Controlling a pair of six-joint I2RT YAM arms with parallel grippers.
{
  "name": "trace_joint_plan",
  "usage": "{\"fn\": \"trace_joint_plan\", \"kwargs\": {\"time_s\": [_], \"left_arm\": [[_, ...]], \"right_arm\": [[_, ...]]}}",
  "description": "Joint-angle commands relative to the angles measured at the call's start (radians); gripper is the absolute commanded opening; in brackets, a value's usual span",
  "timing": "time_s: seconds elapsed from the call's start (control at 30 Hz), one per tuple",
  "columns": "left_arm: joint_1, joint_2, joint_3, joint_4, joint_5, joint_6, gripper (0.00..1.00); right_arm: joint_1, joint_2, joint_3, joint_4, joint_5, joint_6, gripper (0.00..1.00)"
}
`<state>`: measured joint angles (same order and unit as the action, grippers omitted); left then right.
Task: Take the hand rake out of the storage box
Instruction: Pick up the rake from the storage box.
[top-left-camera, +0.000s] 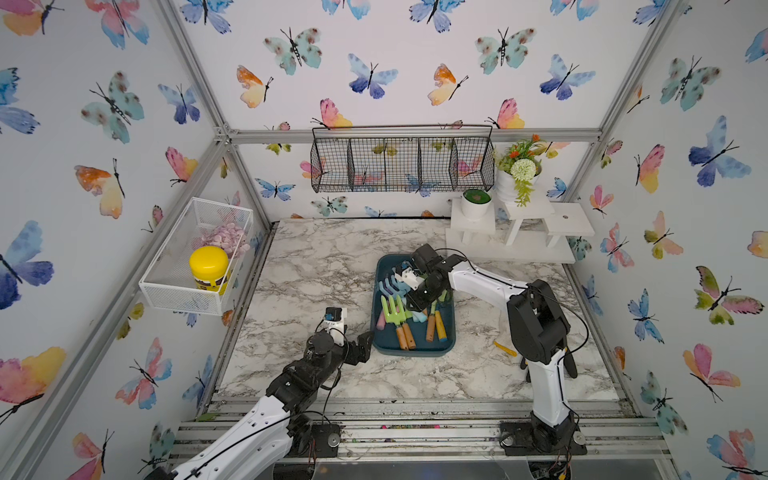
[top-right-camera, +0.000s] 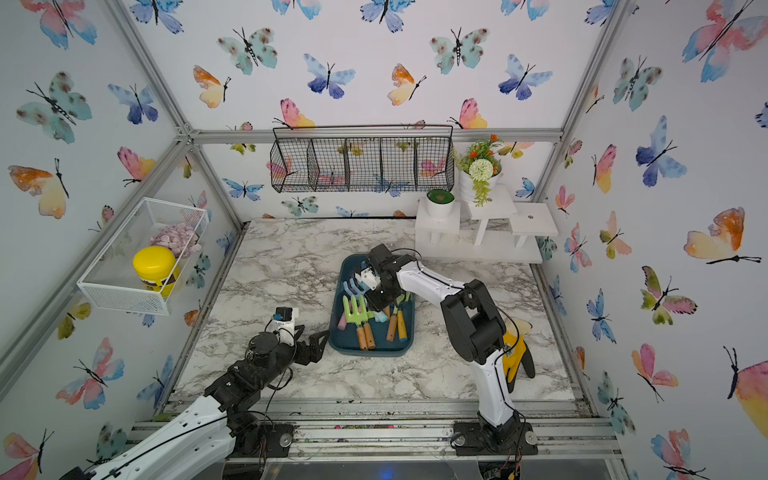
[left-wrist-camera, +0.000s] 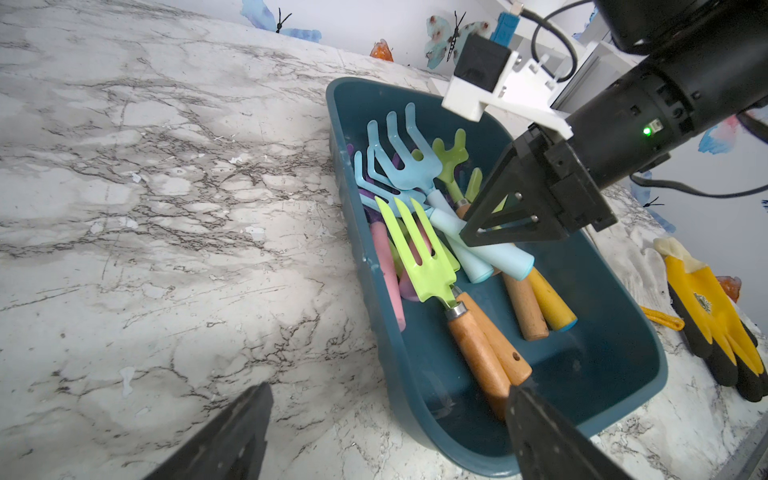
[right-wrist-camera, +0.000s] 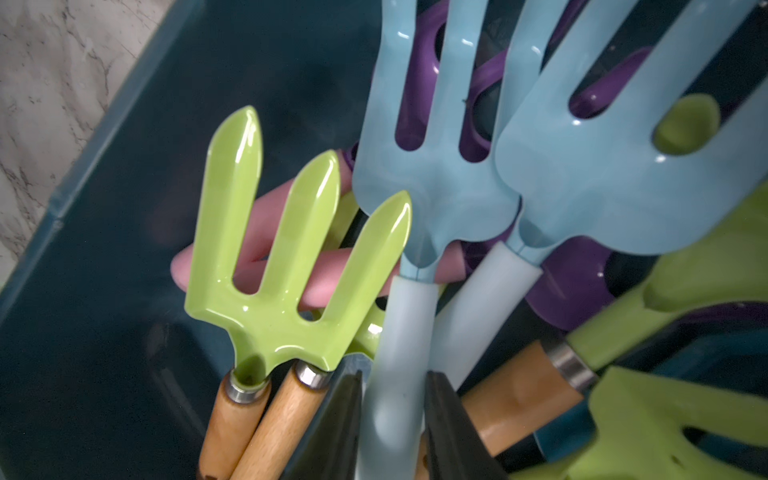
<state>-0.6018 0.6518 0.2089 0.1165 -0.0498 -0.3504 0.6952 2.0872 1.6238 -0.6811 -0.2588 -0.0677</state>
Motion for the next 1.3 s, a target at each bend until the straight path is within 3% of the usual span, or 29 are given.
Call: {"fn": "trace_joint_plan", "kwargs": {"time_s": [0.0, 0.07, 0.13, 0.23, 0.67, 0.9, 1.27], "left_arm": [[0.005, -0.006, -0.006, 0.025, 0.025, 0.015, 0.93], [0.005, -0.004, -0.006, 0.026, 0.024, 0.015, 0.93], [0.005, -0.006, -0.006, 0.026, 0.025, 0.015, 0.93], [0.005, -0.003, -0.006, 0.028, 0.027, 0.014, 0.93], [0.005, -0.019, -0.011, 0.026, 0.026, 0.015, 0.93], [0.005, -0.013, -0.010, 0.028, 0.025, 0.013, 0.91], [0.005, -0.019, -0.011, 0.020, 0.015, 0.012, 0.91]], "right_arm": [[0.010, 0.016, -0.016, -0.025, 0.015, 0.007, 0.25], [0.012, 0.014, -0.019, -0.031, 0.019, 0.013, 0.29], [0.013, 0.018, -0.018, -0.045, 0.026, 0.017, 0.41], [0.022, 0.029, -0.013, -0.063, 0.056, 0.018, 0.45], [0.048, 0.035, 0.052, -0.102, 0.114, 0.052, 0.20], [0.059, -0.165, -0.065, 0.055, 0.129, 0.149, 0.17], [0.065, -0.381, -0.301, 0.285, 0.276, 0.229, 0.18]]}}
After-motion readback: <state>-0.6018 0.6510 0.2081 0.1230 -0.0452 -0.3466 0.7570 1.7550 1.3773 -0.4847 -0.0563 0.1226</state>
